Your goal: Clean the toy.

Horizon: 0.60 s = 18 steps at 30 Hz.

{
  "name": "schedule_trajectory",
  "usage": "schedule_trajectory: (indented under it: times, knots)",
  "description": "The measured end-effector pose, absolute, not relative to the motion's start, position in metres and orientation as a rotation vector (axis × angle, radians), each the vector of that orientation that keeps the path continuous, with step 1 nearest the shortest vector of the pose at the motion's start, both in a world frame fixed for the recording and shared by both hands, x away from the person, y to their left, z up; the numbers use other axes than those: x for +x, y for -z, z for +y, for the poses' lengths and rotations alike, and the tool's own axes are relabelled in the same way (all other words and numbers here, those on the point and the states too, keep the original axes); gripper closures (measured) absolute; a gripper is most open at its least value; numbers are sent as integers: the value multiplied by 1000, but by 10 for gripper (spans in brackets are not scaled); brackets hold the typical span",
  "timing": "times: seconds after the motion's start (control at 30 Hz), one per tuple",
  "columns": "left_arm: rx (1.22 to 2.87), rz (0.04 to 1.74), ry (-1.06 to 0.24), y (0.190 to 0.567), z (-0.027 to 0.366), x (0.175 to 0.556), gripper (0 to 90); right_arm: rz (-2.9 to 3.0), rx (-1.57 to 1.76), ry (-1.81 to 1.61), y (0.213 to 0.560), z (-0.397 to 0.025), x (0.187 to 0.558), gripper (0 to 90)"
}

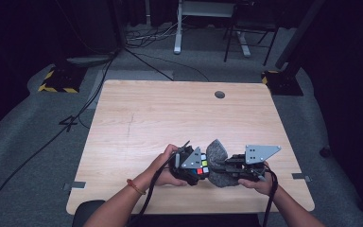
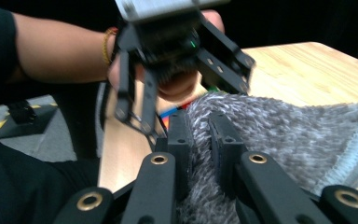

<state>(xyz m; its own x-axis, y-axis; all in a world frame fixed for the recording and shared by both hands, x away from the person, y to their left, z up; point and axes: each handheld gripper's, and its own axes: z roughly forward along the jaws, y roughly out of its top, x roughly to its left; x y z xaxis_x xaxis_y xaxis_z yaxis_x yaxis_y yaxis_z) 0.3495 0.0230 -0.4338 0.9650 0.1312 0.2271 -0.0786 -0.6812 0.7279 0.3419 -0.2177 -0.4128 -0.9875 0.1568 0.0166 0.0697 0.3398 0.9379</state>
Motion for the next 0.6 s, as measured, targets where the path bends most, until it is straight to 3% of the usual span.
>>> schedule_trajectory:
  times: [0.6]
  knots:
    - [2232,60,-338,421,36,351,334,2542,307,-1637,423,-221,350,809]
